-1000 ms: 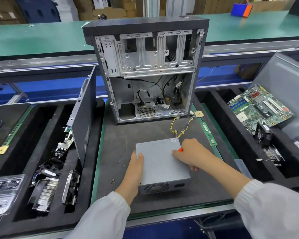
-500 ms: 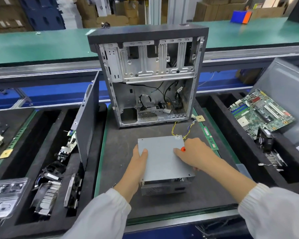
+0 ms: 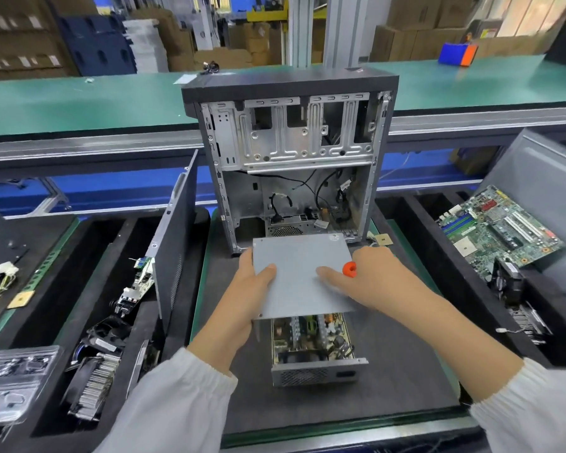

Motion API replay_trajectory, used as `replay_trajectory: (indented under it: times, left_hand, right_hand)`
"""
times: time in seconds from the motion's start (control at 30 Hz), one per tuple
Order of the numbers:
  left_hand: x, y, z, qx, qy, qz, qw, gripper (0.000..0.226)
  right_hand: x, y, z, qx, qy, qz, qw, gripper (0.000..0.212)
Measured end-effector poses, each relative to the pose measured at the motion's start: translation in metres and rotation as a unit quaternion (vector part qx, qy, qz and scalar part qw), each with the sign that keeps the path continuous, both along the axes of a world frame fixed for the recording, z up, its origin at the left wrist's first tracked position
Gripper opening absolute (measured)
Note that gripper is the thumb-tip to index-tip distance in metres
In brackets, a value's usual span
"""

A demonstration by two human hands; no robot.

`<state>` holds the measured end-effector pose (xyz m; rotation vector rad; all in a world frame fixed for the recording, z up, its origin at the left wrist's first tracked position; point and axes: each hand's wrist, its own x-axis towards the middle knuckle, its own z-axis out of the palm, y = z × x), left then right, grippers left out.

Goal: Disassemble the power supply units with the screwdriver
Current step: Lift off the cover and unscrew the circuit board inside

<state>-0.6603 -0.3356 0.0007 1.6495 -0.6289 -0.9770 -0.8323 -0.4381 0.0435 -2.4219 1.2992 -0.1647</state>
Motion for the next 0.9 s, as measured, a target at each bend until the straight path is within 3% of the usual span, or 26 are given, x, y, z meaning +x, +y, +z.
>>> replay_trajectory:
  times: [0.07, 0.13, 0.17, 0.2, 0.3, 0.37, 0.47, 0.57, 0.7, 0.8, 0.9]
  left_hand:
    - [0.012, -0.004, 0.017, -0.014, -0.006, 0.000, 1.000, 0.047]
    - [0.021, -0.007, 0.032, -0.017, 0.019, 0.017, 1.000, 0.053]
    - [0.024, -0.008, 0.038, -0.014, 0.039, 0.026, 0.999, 0.054]
    - [0.027, -0.008, 0.043, -0.012, 0.053, 0.026, 0.998, 0.052]
    - [0.029, -0.006, 0.049, -0.021, 0.082, -0.015, 0.996, 0.048]
    - [0.028, -0.003, 0.047, -0.062, 0.109, -0.052, 0.991, 0.056]
    - [0.023, 0.001, 0.038, -0.117, 0.091, -0.072, 0.986, 0.080]
    - [0.021, 0.004, 0.025, -0.155, 0.043, -0.094, 0.983, 0.090]
    - [0.027, 0.005, 0.012, -0.154, -0.117, -0.142, 0.971, 0.083]
    - [0.028, -0.003, 0.001, -0.147, -0.234, -0.101, 0.956, 0.069]
    - [0.023, -0.011, 0.001, -0.145, -0.299, -0.034, 0.943, 0.062]
  right_hand:
    - [0.000, 0.003, 0.013, 0.026, -0.008, 0.051, 0.998, 0.067]
    - [-0.001, 0.010, 0.022, 0.028, -0.002, 0.105, 0.994, 0.105]
    - [-0.001, 0.014, 0.024, 0.010, 0.002, 0.116, 0.993, 0.110]
    - [0.000, 0.017, 0.025, -0.027, 0.003, 0.122, 0.992, 0.098]
    - [0.002, 0.011, 0.023, -0.174, -0.054, 0.065, 0.981, 0.035]
    - [0.001, 0.001, 0.027, -0.217, -0.130, 0.020, 0.967, 0.020]
    - [0.001, -0.018, 0.038, -0.206, -0.224, -0.012, 0.952, 0.013]
    - [0.005, -0.037, 0.043, -0.173, -0.221, -0.026, 0.959, 0.013]
    - [0.007, -0.069, 0.044, -0.056, -0.224, -0.056, 0.971, 0.015]
    - [0.015, -0.088, 0.038, 0.028, -0.233, -0.062, 0.970, 0.017]
    - [0.031, -0.098, 0.023, 0.095, -0.288, -0.082, 0.949, 0.019]
